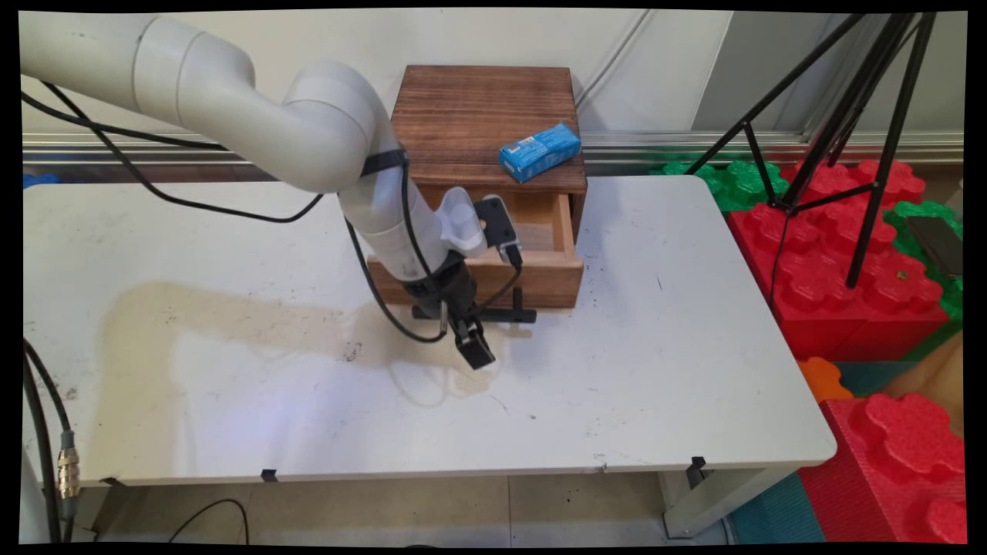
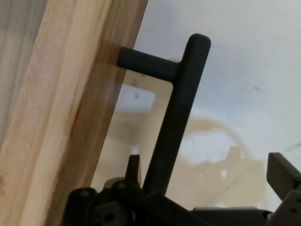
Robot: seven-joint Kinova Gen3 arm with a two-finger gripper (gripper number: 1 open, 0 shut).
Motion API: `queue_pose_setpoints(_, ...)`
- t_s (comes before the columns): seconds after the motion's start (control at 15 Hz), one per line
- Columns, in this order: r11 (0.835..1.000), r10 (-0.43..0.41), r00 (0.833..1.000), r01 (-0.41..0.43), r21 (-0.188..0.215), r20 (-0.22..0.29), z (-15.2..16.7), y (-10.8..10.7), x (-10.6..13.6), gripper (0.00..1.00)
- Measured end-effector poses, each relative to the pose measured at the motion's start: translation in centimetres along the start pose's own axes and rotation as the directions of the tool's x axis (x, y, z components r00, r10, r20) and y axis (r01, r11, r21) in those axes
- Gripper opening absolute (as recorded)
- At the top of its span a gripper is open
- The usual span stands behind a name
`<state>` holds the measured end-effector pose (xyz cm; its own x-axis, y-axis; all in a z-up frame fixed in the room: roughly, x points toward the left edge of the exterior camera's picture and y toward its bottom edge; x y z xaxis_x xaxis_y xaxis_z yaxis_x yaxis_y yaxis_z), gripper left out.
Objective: Open the drawer
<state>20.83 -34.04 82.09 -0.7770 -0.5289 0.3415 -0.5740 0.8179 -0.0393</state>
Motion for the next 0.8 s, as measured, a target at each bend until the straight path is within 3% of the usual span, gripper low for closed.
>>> queue_pose_setpoints(0.8,0.996,0.05,0.999,-0.049,-0.075,0.017,-1.9,6.5,-2.3,1.0)
